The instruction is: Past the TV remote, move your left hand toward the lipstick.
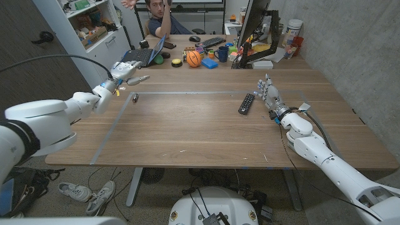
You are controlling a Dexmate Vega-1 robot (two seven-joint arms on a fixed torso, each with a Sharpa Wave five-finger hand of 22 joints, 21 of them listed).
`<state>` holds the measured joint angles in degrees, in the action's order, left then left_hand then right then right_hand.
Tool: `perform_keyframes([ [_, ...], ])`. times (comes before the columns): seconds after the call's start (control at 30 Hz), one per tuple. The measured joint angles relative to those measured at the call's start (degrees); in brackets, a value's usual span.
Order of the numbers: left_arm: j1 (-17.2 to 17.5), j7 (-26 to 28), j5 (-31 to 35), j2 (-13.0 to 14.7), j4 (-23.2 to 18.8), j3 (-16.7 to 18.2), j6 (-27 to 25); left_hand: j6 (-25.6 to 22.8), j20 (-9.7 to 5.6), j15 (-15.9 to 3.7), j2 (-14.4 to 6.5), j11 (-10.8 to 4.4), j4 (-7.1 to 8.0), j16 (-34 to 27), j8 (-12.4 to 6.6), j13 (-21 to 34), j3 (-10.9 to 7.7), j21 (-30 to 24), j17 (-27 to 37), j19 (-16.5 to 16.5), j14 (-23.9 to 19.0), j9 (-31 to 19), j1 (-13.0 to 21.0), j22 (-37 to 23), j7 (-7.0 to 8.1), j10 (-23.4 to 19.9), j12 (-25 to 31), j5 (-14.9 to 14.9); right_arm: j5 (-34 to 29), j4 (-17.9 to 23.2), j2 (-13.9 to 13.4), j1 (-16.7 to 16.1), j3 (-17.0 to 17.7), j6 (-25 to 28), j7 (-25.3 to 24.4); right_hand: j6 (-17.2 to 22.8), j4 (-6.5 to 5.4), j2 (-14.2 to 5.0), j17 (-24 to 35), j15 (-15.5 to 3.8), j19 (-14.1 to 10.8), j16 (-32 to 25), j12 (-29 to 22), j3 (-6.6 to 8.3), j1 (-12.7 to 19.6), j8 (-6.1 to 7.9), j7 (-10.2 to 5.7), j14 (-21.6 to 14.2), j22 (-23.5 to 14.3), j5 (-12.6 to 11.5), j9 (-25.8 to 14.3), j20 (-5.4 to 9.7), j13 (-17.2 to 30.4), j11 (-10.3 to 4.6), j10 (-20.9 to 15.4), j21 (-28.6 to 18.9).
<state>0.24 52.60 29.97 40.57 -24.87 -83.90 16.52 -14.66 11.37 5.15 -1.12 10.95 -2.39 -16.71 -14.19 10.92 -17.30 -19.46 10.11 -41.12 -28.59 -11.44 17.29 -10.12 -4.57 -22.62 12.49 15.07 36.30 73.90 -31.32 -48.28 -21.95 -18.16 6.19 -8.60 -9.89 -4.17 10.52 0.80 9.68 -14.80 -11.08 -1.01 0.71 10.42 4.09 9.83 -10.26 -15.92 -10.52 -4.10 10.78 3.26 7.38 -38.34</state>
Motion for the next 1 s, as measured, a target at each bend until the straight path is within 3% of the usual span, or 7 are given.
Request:
perform_keyframes([
  [0.47, 0.43, -1.15, 2.04, 0.47, -0.11, -1.16, 0.12, -4.77, -1.0, -2.15, 0.04, -2.15, -2.7, 0.44, -0.87, -0.28, -1.77, 0.79, 0.01, -1.89, -3.42, 0.27, 3.71, -0.01, -1.94, -2.94, 0.0, -0.67, 0.44, -0.9, -0.02, 0.34, 0.0, -0.34, 1.13, 0.0, 0.12, 0.0, 0.0, 0.0, 0.0, 0.0, 0.0, -0.2, 0.0, 0.0, 0.0, 0.0, 0.0, 0.0, 0.0, 0.0, 0.0, 0.0, 0.0, 0.2],
  [0.8, 0.69, -2.98, 2.6, 0.51, -0.12, -1.4, -1.69, -7.38, -1.25, -2.24, -0.48, -2.24, -3.23, 0.43, -1.28, -0.28, -2.3, 1.07, 0.01, -3.06, -6.03, 0.26, 4.7, -0.16, -4.13, -4.7, 0.0, -1.11, 0.58, -0.51, -0.22, 0.06, 0.12, -0.3, 1.09, 0.0, -0.08, 0.0, 0.0, 0.0, 0.0, 0.0, 0.0, -0.4, 0.0, 0.0, 0.0, 0.0, 0.0, -0.4, 0.0, 0.0, 0.0, 0.0, 0.0, 0.42],
  [1.0, 0.96, -5.14, 2.21, 0.54, -0.12, -1.52, -2.92, -7.47, -1.52, -2.26, -0.79, -2.26, -3.41, 0.43, -1.28, -0.27, -2.48, 1.07, 0.02, -3.41, -6.48, 0.26, 5.01, -0.16, -4.22, -5.33, 0.0, -1.32, 0.74, -0.29, -0.32, -0.03, 0.15, 0.02, 1.07, 0.0, 0.01, 0.0, 0.0, 0.0, 0.0, 0.0, 0.0, -0.49, 0.0, 0.0, 0.0, 0.0, 0.0, -0.4, 0.0, 0.0, 0.0, 0.0, 0.0, 0.42],
])
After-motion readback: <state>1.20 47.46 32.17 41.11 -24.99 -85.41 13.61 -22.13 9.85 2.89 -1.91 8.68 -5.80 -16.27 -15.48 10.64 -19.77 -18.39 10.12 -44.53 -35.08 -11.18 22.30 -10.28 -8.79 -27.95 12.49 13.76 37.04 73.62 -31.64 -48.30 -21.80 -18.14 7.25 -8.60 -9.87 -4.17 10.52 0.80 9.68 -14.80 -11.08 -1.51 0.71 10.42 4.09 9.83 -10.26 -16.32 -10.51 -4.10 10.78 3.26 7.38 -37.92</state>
